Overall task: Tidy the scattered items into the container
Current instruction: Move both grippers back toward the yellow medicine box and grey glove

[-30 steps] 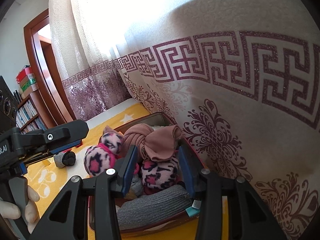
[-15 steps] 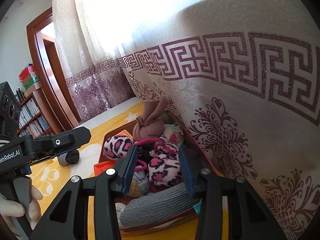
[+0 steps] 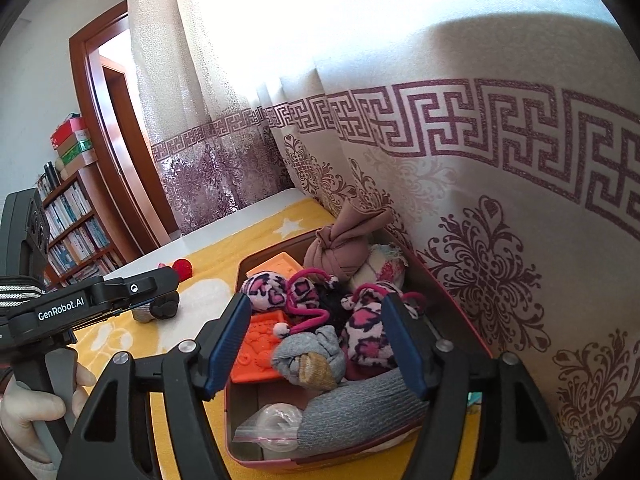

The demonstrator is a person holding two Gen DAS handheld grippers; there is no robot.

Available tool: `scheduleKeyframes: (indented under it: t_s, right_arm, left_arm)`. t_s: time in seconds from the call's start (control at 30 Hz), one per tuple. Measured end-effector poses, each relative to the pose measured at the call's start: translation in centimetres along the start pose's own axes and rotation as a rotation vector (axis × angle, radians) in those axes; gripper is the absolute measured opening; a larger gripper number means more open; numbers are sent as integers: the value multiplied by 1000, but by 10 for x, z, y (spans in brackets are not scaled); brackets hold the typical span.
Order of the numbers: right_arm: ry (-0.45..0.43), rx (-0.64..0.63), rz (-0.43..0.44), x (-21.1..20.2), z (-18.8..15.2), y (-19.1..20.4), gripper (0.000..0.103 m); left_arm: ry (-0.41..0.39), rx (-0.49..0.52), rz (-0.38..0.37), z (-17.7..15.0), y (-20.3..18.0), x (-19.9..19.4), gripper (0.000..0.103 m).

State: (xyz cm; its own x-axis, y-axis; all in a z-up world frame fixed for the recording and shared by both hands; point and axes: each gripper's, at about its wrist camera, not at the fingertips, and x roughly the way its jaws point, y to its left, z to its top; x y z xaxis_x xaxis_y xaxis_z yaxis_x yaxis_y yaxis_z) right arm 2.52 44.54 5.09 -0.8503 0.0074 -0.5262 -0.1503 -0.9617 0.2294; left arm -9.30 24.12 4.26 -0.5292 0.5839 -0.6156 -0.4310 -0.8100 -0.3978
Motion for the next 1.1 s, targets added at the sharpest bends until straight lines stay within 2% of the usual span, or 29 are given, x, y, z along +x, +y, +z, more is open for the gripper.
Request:
scheduleKeyframes:
  t_s: [0.3,0.5,0.77,0.93,1.1]
  right_arm:
    - [26,-91,78,14,2,51,73]
    - [89,-147,151,38,1,91,73]
    - [161,-258,216,73,0,150,78]
    - [230,-275,237,103,-2,176,79]
    - [255,-312,232,123,-5,198,79]
  left_arm:
    - [-41,-98,109,3,74,-33,71]
    - [-67,-145,173,4,120,-55,71]
    - [-93,-172,266,7,173,-78,71]
    - [-80,-216,345,8,215,-78,71]
    - [-55,-255,412,9,252,-64,71]
